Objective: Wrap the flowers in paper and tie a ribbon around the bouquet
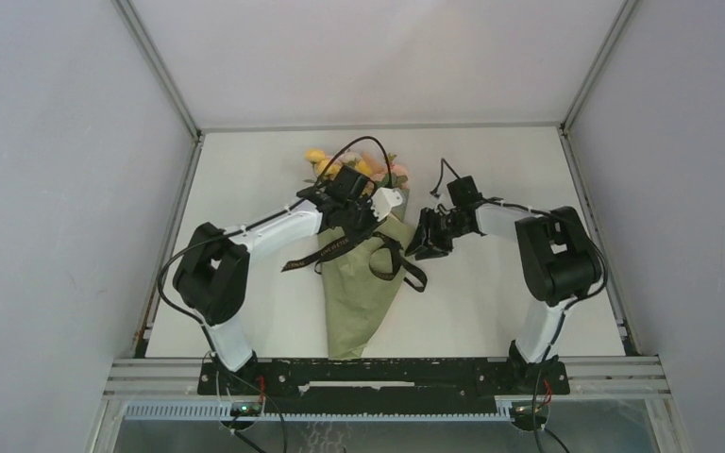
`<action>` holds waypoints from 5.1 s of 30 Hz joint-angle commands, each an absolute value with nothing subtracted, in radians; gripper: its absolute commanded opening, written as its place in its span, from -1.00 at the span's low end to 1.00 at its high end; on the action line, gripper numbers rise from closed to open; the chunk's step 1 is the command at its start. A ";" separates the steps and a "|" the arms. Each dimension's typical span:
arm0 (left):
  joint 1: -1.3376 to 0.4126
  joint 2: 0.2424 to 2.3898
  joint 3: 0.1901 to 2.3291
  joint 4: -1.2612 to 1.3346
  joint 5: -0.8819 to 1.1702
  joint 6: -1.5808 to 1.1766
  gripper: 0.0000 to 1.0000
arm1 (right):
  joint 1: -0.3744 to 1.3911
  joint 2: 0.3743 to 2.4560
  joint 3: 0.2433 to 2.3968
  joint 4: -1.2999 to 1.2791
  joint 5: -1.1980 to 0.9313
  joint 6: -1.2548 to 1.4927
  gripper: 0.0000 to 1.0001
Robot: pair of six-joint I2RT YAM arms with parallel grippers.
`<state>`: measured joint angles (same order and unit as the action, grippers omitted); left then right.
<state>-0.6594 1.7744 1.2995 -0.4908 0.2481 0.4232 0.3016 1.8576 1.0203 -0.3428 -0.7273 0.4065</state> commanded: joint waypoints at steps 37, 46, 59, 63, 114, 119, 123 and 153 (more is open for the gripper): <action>-0.585 1.800 1.234 -0.426 0.269 0.325 -1.00 | 0.698 1.607 0.665 0.323 -0.410 0.224 0.12; -0.561 1.787 1.237 -0.448 0.282 0.334 -1.00 | 0.711 1.596 0.636 0.325 -0.405 0.207 -0.16; -0.351 1.561 1.274 -0.954 0.336 0.822 0.66 | 0.692 1.570 0.648 0.316 -0.434 0.258 -1.00; -0.291 1.554 1.076 -0.845 0.042 0.928 0.71 | 0.698 1.579 0.669 0.287 -0.424 0.255 -1.00; -0.166 1.290 1.059 -0.634 0.185 0.436 -1.00 | 0.650 1.250 0.887 0.303 -0.595 0.457 -1.00; -0.184 1.289 1.209 -0.766 0.279 0.368 -1.00 | 0.659 1.251 0.971 0.315 -0.522 0.469 -1.00; -0.192 1.277 1.215 -0.794 0.308 0.348 -1.00 | 0.650 1.283 0.977 0.319 -0.514 0.480 -1.00; -0.038 1.342 1.212 -0.692 0.028 0.395 -1.00 | 0.325 1.287 0.901 0.329 -0.361 0.620 -1.00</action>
<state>-0.2726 1.3315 1.2552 -0.8230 0.2131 0.3656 0.6228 1.4330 1.0382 0.2741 -0.4801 0.4835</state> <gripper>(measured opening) 0.003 0.006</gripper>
